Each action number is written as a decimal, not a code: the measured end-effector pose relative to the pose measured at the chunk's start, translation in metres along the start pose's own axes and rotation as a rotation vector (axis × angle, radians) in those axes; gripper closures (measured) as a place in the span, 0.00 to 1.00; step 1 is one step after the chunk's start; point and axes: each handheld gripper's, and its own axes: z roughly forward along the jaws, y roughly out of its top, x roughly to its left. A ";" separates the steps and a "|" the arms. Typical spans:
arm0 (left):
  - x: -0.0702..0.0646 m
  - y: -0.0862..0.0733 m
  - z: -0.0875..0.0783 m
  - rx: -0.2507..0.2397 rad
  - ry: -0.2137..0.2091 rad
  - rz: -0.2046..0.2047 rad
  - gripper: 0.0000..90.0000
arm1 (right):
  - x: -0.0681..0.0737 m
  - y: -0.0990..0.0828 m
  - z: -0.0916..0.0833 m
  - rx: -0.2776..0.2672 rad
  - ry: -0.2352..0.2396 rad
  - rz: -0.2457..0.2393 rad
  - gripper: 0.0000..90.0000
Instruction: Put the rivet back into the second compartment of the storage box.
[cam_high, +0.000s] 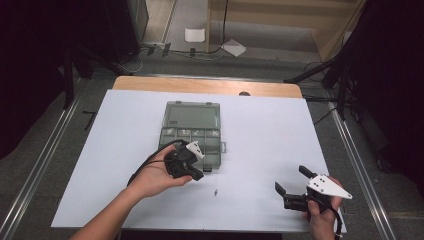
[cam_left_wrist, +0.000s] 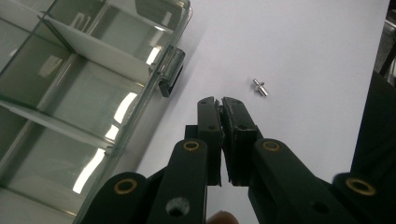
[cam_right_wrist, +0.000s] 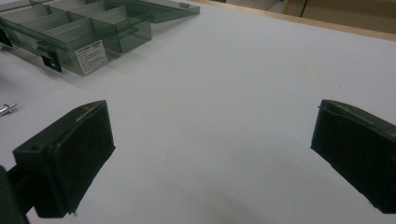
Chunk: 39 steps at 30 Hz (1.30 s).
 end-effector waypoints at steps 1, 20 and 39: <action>0.000 0.000 -0.001 -0.001 0.001 0.001 0.96 | 0.000 0.000 0.000 0.003 0.000 0.005 0.00; 0.009 -0.003 -0.014 -0.019 0.025 -0.016 0.96 | 0.001 0.000 0.001 0.007 0.003 0.002 0.00; 0.025 -0.006 -0.024 -0.033 0.054 -0.045 0.96 | 0.001 -0.001 0.001 0.009 0.002 0.001 0.00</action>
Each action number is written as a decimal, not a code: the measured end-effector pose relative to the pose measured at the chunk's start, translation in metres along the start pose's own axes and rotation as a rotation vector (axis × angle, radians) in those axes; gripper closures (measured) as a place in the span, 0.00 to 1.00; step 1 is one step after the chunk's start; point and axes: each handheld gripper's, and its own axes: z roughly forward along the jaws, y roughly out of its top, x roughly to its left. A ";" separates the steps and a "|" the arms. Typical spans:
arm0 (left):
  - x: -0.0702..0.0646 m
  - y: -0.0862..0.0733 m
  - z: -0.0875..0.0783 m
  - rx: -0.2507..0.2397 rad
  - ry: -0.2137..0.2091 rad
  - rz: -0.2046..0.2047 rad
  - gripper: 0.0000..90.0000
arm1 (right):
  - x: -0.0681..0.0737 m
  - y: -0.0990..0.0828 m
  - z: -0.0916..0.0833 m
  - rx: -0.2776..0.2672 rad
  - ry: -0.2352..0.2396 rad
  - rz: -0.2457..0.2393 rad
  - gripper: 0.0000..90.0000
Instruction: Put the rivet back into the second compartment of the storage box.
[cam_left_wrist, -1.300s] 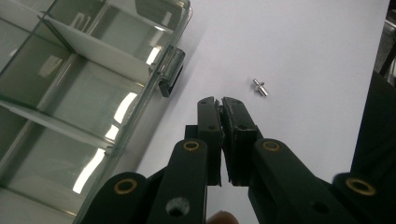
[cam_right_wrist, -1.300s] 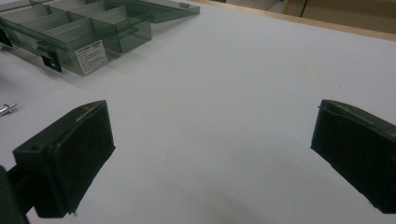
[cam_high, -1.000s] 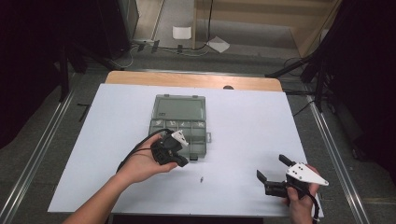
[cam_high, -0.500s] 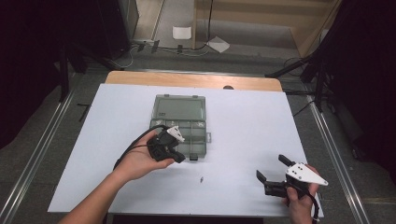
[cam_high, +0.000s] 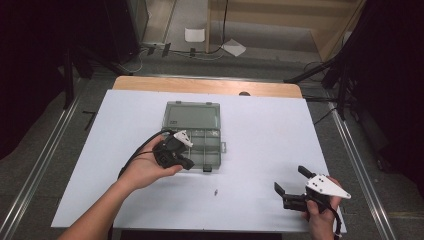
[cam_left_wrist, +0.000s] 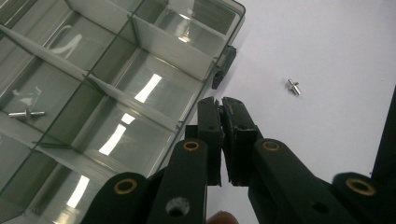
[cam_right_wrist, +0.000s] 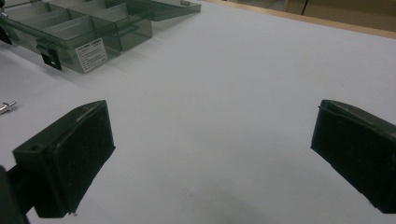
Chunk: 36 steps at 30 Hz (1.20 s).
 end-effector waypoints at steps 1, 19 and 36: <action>0.000 0.000 0.000 -0.003 0.002 -0.005 0.96 | 0.000 0.000 0.000 0.000 0.000 0.000 0.00; 0.019 0.002 -0.011 -0.018 0.035 -0.040 0.96 | 0.000 0.000 0.000 0.002 0.001 0.003 0.00; 0.041 0.001 -0.013 -0.027 0.059 -0.096 0.96 | 0.002 0.000 0.001 0.008 -0.002 -0.005 0.00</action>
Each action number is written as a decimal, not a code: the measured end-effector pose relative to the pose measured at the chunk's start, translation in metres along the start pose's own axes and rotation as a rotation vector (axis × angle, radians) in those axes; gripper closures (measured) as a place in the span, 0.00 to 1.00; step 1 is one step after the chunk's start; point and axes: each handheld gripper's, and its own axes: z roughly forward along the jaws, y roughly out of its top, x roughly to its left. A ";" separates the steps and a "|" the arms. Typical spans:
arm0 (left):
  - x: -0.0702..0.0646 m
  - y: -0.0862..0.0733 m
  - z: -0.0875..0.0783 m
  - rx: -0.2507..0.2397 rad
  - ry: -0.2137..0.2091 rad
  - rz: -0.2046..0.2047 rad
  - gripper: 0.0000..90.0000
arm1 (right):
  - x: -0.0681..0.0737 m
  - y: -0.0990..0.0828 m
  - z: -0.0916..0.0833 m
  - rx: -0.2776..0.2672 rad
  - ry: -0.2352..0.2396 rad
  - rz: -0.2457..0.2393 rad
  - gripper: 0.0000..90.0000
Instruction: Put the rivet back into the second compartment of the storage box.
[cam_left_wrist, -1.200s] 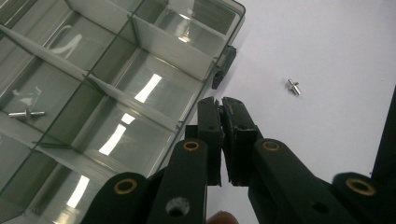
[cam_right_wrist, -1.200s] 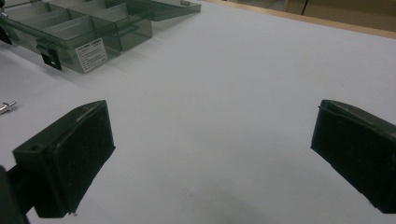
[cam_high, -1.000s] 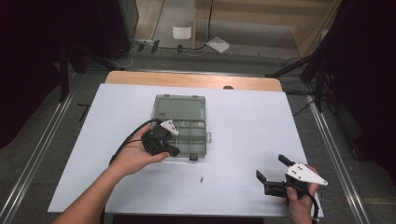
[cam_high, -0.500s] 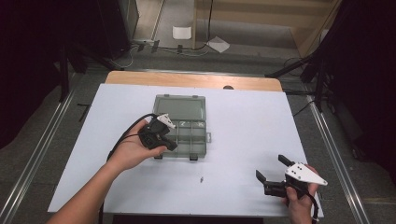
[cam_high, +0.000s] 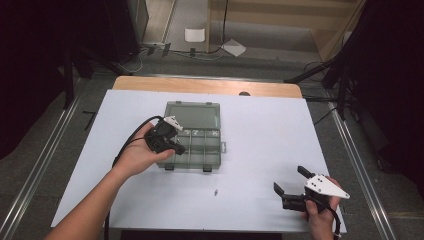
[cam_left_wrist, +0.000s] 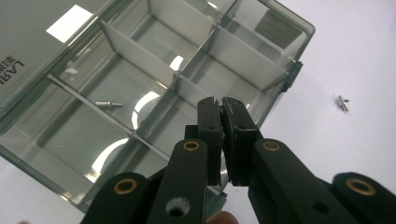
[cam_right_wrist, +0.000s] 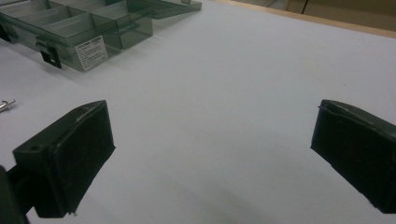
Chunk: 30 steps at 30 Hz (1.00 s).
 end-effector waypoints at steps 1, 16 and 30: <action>0.001 0.000 0.000 0.000 -0.002 -0.001 0.96 | 0.000 0.000 0.000 -0.001 -0.001 0.002 0.00; 0.013 0.006 0.004 -0.019 0.038 -0.041 0.96 | 0.000 0.001 -0.001 -0.001 -0.002 -0.003 0.00; 0.027 0.012 0.013 -0.012 0.100 -0.084 0.96 | -0.001 0.001 -0.002 -0.006 -0.002 -0.010 0.00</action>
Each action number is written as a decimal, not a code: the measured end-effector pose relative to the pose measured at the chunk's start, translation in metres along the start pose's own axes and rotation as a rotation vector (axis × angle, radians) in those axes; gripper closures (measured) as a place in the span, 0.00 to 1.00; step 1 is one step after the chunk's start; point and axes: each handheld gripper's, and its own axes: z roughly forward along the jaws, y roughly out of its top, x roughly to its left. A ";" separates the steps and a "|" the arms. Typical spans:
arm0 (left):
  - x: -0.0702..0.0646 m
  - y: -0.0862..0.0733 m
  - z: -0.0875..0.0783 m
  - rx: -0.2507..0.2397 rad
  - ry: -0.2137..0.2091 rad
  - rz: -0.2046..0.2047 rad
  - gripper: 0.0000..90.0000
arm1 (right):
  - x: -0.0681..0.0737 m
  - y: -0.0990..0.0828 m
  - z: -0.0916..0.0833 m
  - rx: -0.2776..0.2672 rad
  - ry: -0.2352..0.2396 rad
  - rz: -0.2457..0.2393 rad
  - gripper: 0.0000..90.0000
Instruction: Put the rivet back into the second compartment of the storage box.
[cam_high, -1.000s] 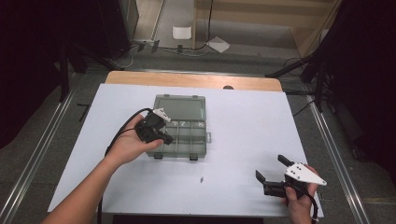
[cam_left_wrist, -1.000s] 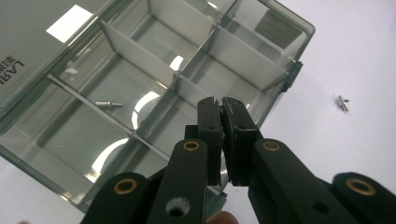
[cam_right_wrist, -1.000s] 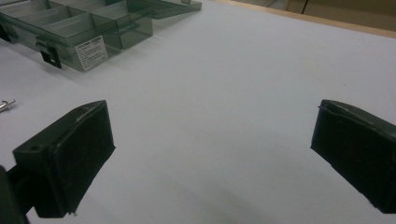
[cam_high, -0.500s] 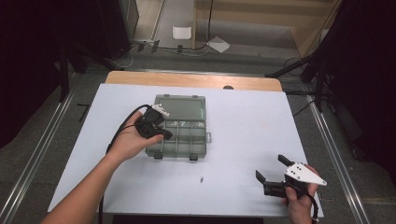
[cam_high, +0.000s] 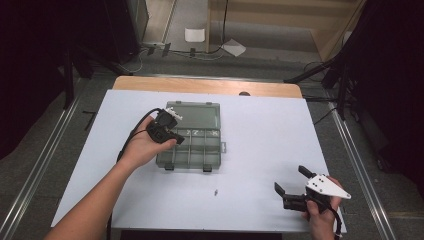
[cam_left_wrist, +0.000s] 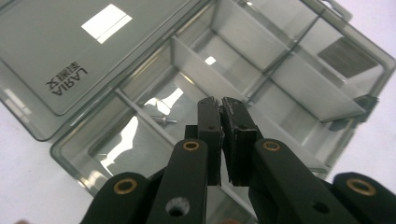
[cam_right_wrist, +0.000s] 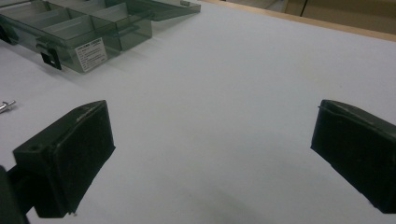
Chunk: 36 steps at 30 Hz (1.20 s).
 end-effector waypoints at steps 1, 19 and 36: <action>0.000 0.000 0.000 -0.001 0.001 -0.004 0.96 | 0.000 0.000 0.000 0.002 -0.001 0.001 0.00; -0.006 0.000 -0.008 -0.065 -0.133 -0.076 0.54 | 0.000 0.000 0.000 0.000 -0.001 -0.004 0.00; -0.037 -0.005 -0.009 -0.053 -0.158 -0.005 0.35 | 0.000 0.001 -0.001 -0.001 -0.005 0.000 0.00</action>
